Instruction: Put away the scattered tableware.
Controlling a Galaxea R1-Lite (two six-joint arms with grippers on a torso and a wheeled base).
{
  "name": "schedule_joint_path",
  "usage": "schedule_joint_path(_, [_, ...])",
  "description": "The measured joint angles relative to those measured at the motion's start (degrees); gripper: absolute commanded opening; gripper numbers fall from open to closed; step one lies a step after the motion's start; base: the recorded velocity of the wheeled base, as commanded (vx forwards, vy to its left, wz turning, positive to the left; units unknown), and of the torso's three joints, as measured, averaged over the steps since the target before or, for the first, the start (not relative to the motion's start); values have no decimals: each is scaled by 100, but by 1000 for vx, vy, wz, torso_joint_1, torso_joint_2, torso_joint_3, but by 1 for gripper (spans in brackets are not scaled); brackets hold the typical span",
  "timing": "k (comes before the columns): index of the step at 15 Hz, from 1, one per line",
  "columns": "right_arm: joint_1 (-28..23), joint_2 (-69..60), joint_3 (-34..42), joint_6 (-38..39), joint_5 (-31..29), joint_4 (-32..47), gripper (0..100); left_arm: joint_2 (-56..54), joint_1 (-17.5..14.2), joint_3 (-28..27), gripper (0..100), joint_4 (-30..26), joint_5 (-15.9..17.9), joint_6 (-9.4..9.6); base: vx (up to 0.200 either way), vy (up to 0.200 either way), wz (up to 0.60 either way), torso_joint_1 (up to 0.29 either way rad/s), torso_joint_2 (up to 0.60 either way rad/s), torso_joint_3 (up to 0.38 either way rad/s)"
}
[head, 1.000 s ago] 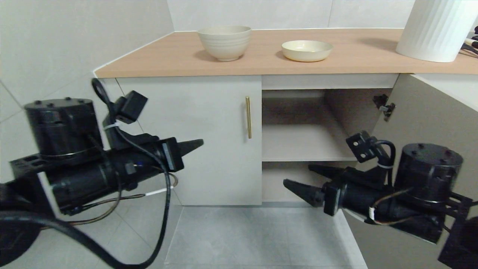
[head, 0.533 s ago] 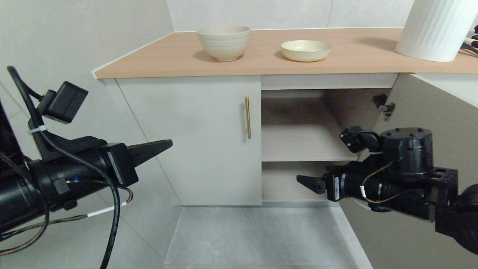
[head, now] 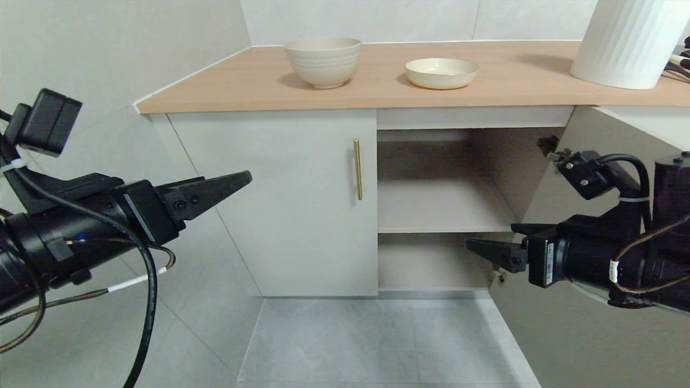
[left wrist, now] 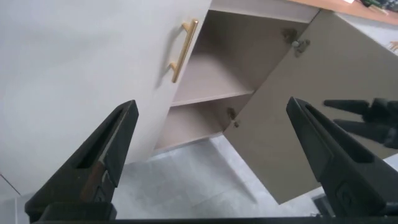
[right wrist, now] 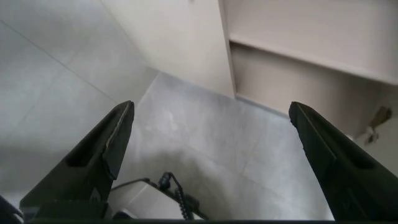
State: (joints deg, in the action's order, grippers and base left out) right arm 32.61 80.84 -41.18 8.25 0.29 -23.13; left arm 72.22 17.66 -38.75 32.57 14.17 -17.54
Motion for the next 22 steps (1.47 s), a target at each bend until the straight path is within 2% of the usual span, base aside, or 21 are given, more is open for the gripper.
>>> schedule_joint_path(3, [7,-134,-13,0,6,2,100,-6,-15,15,100,-34,15,0,0,0,0,0,0,0])
schedule_joint_path(7, [10,-294,6,-7,46,-51,100,-44,-20,-88,100,-452,39,6,200,0,0,0,2,5])
schedule_joint_path(15, [7,-377,52,11,71,-44,100,-45,-17,-132,100,-458,61,6,200,0,0,5,3,3])
schedule_joint_path(22, [7,-457,321,-363,68,-93,100,-78,-15,-162,100,-435,33,0,0,0,0,0,0,0])
